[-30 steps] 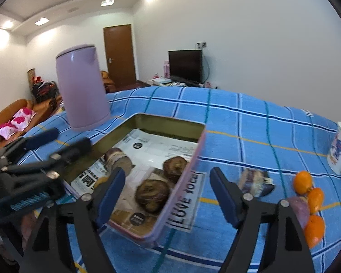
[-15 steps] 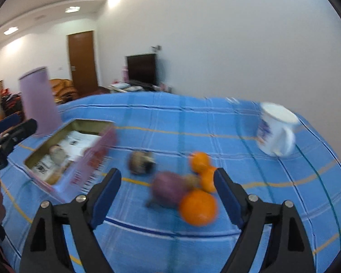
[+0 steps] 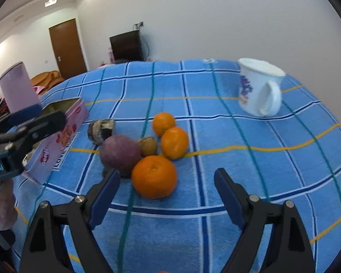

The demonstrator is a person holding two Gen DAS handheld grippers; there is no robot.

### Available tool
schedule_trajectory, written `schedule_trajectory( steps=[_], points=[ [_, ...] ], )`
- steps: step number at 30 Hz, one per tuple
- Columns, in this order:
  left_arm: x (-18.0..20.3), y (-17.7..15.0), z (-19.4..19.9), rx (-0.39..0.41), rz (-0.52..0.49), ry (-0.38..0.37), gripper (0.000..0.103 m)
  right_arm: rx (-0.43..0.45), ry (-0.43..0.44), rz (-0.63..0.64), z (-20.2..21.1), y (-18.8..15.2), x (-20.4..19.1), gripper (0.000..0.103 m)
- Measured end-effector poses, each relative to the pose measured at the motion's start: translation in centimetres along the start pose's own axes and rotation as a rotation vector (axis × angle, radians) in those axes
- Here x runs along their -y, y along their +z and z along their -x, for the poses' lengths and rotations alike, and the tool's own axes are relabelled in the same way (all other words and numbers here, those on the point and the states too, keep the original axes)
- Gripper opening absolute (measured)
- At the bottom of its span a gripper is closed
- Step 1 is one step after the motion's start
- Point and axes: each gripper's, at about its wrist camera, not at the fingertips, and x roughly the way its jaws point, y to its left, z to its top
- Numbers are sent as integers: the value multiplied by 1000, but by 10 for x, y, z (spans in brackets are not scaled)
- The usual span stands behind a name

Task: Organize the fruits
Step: 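Withdraw both open tools from the tin back toward the fruit cluster, then close the right tool on the large orange while the left tool grasps the purple root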

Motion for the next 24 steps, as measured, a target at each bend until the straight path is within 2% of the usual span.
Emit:
schedule_trajectory(
  steps=[2,9,11,14,21,24],
  points=[
    [0,4,-5,-1,-2,-7,92,-21,-2,13,-6,2,-3,68],
    [-11,-4,-18,-49,25,-38,92,-75,29,25,-22,2,-7,63],
    [-8,-6,-21,-64,10,-48,92,-89,39,22,-24,3,-7,56],
    [-1,-8,-24,-74,-12,-57,92,-95,53,13,-25,2,-7,51],
    [15,-9,-26,-86,-57,-60,92,-50,9,-45,-16,2,4,51],
    [24,-9,-23,-81,-83,-76,92,-28,-57,-48,-10,3,12,51]
  ],
)
